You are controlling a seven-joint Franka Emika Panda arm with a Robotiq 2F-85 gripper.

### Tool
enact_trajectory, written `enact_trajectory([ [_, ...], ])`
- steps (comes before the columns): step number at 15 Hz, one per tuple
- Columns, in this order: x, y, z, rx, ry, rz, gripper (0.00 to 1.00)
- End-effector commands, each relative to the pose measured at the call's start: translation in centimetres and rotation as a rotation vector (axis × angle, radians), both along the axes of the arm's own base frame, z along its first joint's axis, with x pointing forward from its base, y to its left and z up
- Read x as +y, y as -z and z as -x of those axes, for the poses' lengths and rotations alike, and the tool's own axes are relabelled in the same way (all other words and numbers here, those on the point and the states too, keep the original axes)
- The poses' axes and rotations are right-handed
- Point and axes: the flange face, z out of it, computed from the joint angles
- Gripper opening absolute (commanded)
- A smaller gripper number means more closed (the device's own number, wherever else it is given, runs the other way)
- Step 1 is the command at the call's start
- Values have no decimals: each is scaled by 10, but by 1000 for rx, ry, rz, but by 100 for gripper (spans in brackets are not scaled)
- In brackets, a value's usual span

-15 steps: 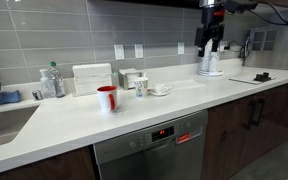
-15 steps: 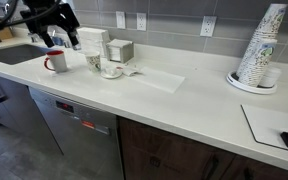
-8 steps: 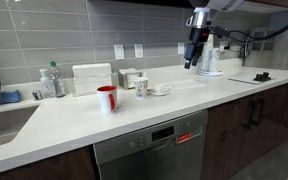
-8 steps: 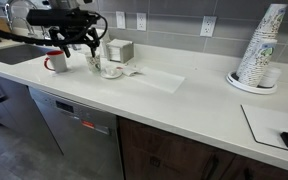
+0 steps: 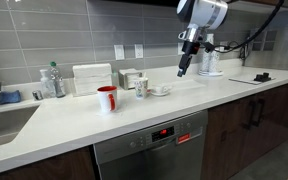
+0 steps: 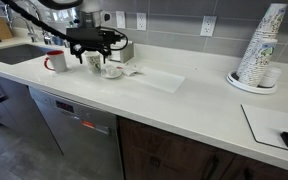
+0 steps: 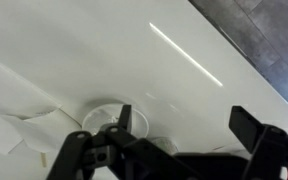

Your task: Put the teacup on the front right corner of the paper towel

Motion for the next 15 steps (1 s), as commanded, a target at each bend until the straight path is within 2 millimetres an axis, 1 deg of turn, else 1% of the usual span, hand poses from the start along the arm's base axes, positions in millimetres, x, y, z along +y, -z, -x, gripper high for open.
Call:
enact_trajectory([
  [1,-3,2,-6,6,2,2,100],
  [3,-5,5,-14,14,3,3,100],
  [8,-4,3,-17,11,0,3,100],
  [10,-3,12,-29,5,-57,-26,100],
  [12,-4,22,-38,-7,-104,-17,100],
  [15,-12,35,-51,-29,-171,-12,100],
])
